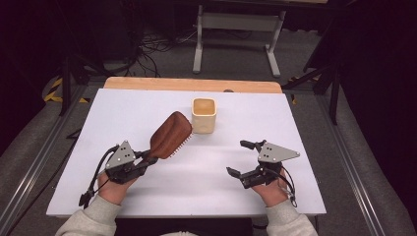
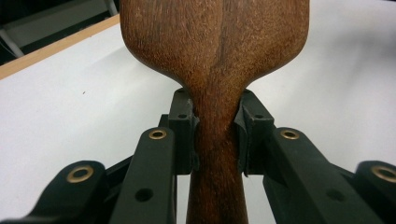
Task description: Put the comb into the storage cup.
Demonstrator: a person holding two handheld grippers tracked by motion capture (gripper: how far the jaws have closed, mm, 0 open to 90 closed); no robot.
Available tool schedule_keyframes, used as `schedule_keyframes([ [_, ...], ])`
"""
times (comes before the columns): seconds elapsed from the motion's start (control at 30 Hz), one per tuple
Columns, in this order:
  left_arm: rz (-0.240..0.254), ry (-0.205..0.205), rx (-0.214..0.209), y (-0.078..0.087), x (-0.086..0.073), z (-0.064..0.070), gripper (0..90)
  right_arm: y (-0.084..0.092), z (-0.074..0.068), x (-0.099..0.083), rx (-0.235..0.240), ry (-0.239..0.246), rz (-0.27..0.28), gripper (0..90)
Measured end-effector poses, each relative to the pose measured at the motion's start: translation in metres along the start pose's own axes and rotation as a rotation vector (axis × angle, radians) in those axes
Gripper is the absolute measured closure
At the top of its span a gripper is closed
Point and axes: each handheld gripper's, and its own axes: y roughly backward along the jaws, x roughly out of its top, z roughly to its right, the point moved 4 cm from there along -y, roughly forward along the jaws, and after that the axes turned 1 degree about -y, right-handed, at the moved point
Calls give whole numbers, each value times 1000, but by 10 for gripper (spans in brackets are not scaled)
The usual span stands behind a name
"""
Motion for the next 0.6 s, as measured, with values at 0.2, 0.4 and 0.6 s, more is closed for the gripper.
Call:
schedule_keyframes([
  [0.2,26,13,-12,-1,-2,1,724,-5,-3,4,25,-3,0,43],
  [0.4,5,-2,-11,-5,-3,5,723,-13,-7,15,58,-2,-11,43],
  [0.6,-6,-29,12,-4,-2,6,723,-22,-8,25,80,7,-32,42],
])
